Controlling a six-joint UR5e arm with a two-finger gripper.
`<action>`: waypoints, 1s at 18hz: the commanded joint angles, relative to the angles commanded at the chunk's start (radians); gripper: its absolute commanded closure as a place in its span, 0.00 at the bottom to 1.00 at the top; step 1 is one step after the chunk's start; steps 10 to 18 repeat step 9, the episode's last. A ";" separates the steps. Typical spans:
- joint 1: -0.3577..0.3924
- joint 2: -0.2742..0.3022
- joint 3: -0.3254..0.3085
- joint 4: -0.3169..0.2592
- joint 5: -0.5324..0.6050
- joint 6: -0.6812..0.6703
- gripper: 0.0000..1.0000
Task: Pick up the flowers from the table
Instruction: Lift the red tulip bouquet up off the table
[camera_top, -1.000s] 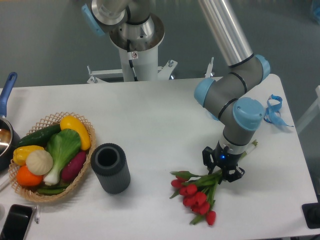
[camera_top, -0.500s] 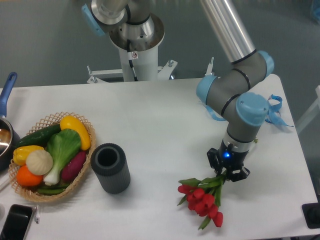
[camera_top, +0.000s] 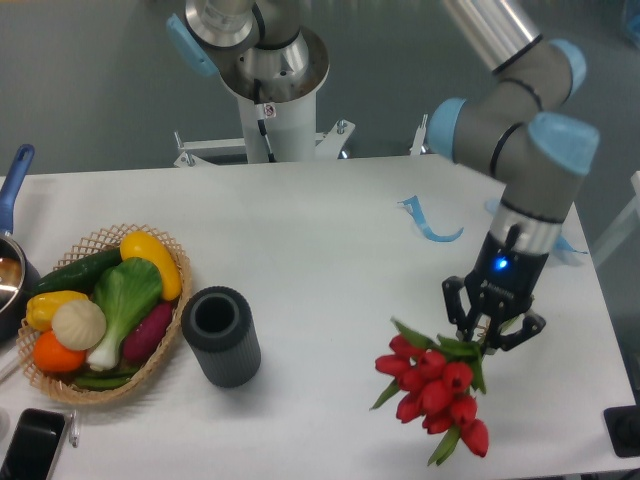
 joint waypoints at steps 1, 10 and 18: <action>0.005 0.000 0.005 0.000 -0.038 -0.011 0.72; 0.055 0.000 0.000 0.000 -0.218 -0.014 0.72; 0.055 0.000 0.000 0.000 -0.218 -0.014 0.72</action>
